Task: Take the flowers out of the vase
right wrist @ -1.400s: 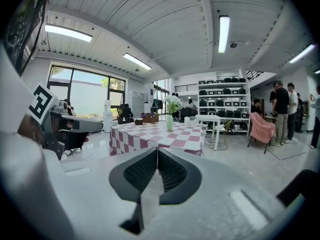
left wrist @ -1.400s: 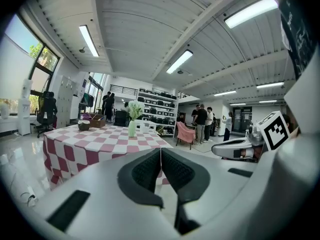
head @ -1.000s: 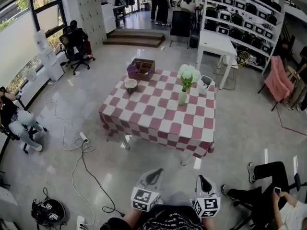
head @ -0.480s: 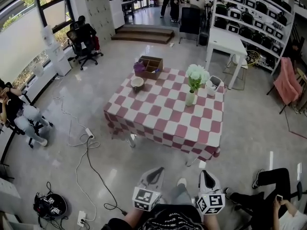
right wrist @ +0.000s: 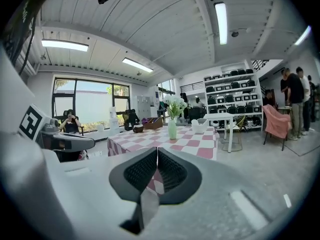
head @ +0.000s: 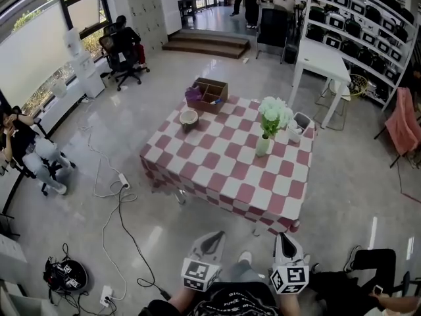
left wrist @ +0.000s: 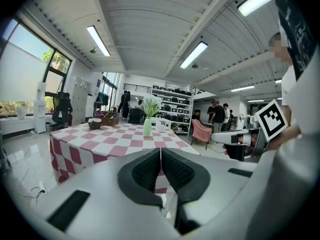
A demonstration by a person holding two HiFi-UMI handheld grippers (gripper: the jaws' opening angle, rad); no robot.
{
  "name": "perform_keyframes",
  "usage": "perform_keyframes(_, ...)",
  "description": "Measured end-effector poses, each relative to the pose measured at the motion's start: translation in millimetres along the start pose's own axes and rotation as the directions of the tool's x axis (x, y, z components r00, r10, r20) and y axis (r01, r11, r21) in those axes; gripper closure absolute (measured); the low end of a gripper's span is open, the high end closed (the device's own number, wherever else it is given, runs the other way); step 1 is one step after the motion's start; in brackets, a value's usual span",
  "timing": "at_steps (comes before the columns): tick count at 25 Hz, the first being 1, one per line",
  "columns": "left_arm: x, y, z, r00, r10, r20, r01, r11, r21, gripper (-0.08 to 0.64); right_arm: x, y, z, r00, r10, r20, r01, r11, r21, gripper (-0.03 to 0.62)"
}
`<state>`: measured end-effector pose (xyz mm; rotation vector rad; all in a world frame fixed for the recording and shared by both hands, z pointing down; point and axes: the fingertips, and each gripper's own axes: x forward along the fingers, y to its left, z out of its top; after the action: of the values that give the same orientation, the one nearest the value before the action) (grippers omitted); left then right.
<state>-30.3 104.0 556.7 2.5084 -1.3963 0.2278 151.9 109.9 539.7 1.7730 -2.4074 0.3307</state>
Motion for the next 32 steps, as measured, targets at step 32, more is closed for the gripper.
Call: perform_keyframes(32, 158, 6, 63, 0.993, 0.112, 0.042, -0.111, 0.994, -0.010, 0.546, 133, -95, 40, 0.980, 0.194, -0.045, -0.195, 0.981, -0.018, 0.581)
